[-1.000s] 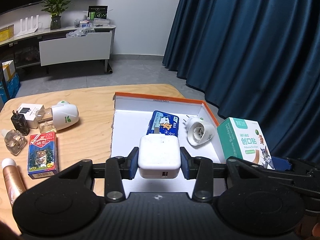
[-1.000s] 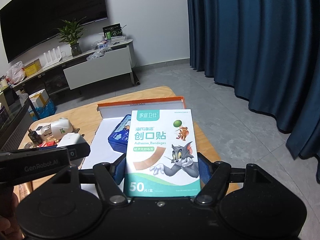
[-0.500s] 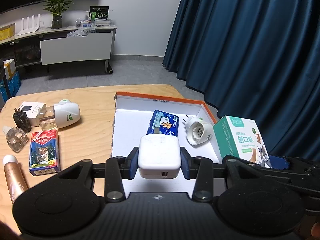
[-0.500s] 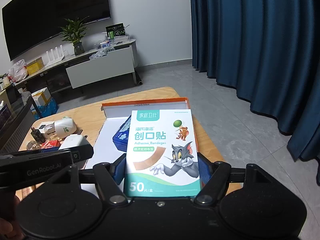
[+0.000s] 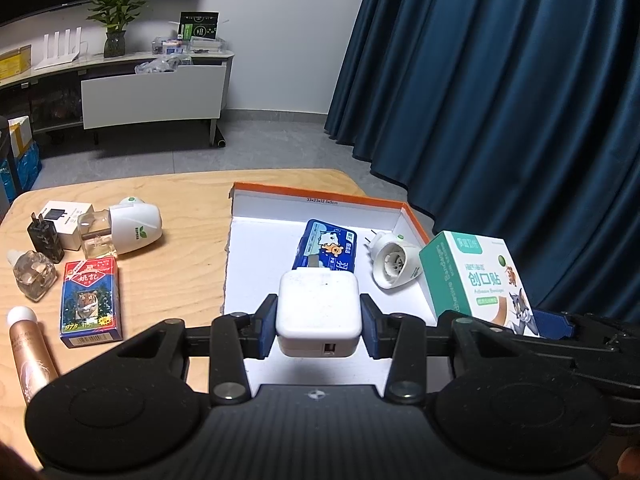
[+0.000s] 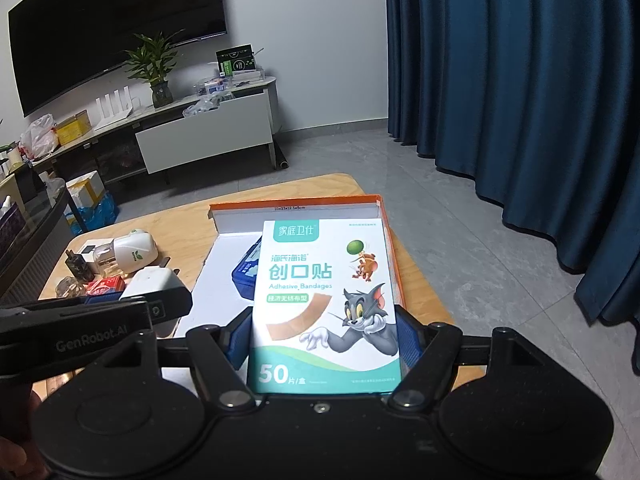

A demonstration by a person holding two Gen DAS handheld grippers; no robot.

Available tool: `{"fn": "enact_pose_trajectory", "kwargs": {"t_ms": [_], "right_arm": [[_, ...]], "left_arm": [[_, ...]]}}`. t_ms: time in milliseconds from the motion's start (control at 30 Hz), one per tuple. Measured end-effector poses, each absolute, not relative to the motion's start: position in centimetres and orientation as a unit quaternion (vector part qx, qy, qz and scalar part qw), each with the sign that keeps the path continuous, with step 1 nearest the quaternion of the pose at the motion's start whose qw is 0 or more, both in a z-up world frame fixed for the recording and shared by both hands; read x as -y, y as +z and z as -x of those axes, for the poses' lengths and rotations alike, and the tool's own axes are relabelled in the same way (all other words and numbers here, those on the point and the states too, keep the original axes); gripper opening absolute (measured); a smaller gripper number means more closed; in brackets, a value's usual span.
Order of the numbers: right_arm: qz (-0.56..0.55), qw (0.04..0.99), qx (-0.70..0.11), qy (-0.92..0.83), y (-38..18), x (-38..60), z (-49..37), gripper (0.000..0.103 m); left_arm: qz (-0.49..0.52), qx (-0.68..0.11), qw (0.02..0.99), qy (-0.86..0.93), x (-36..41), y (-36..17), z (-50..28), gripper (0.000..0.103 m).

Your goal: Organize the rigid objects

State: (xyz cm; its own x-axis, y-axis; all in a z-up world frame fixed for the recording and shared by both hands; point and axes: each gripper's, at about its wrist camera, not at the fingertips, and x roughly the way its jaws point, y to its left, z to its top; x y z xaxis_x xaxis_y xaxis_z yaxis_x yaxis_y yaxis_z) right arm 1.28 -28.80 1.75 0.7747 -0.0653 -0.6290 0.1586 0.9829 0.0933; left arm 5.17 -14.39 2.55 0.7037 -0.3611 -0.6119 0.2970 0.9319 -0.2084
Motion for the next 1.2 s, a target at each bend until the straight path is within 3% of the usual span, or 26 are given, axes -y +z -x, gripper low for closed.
{"fn": "enact_pose_trajectory", "kwargs": {"t_ms": [1200], "right_arm": [[-0.069,0.938,-0.334,-0.058,1.66,28.73,-1.57,0.084]], "left_arm": [[0.055,-0.347,0.920,-0.174,14.01,2.30,-4.98,0.042]]}}
